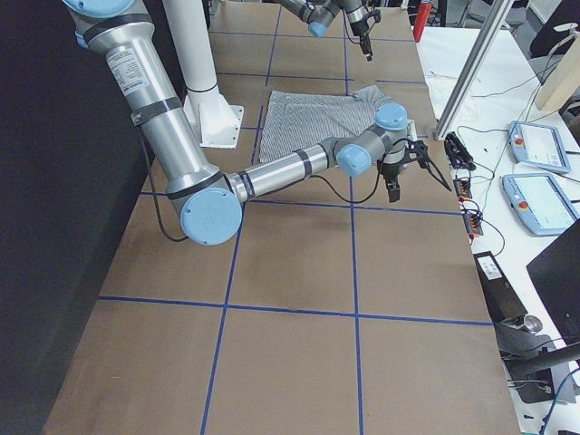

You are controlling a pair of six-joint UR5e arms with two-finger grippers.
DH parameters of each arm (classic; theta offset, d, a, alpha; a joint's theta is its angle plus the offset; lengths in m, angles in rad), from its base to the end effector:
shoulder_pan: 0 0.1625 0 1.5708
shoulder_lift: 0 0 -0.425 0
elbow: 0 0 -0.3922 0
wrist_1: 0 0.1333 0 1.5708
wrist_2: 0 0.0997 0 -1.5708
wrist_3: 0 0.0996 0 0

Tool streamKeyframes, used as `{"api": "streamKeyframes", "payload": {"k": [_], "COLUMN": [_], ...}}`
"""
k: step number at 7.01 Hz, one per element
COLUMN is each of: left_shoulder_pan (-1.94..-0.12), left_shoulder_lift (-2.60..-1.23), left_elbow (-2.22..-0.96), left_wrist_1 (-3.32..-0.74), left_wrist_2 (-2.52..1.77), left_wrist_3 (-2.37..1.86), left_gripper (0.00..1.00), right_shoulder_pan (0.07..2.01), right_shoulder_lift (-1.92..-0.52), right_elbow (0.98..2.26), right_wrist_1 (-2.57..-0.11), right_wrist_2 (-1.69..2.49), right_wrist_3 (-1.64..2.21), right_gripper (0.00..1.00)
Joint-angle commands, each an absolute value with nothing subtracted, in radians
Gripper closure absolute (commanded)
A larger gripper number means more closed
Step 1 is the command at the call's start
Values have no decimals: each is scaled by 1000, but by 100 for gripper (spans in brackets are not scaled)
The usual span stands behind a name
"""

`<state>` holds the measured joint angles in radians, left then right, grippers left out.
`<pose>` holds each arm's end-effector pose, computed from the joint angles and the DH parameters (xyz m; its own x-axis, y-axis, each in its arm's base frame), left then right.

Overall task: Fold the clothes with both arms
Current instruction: 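Release the sleeve and raise the right gripper away while the left gripper approaches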

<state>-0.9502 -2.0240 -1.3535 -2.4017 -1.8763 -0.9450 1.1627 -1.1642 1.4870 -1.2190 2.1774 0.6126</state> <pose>0.3223 -0.6285 0.4115 0.5924 0.1319 -0.7948 0.3402 0.8533 0.3952 -0.1953 -0.6444 0.4301 0.6796 -0.1220 0.7234 -0.0988 0.9619 0.2550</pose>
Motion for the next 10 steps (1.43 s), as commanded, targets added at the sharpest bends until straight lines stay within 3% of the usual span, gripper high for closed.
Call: {"api": "streamKeyframes", "payload": {"k": [1, 5, 9, 10], "left_shoulder_pan": [-904, -858, -853, -853], "left_shoulder_lift": [-2103, -2186, -2195, -2195], "left_elbow": [-1202, -1047, -1019, -1019], "left_wrist_1": [-2433, -2461, -2462, -2461], "left_wrist_2": [-1795, -1743, -1743, -1743], "left_wrist_3": [-973, -965, -960, -960], "left_gripper": [49, 51, 54, 60], "right_shoulder_pan": [1170, 1170, 1170, 1170], "right_shoulder_lift": [-1198, -1207, -1209, -1209], "right_elbow": [1489, 1488, 1489, 1488], "right_wrist_1": [-1178, -1178, -1178, -1178], "right_wrist_2": [2187, 2180, 2178, 2178], "right_wrist_3": [607, 609, 612, 612], "right_gripper": [0, 0, 0, 0]}}
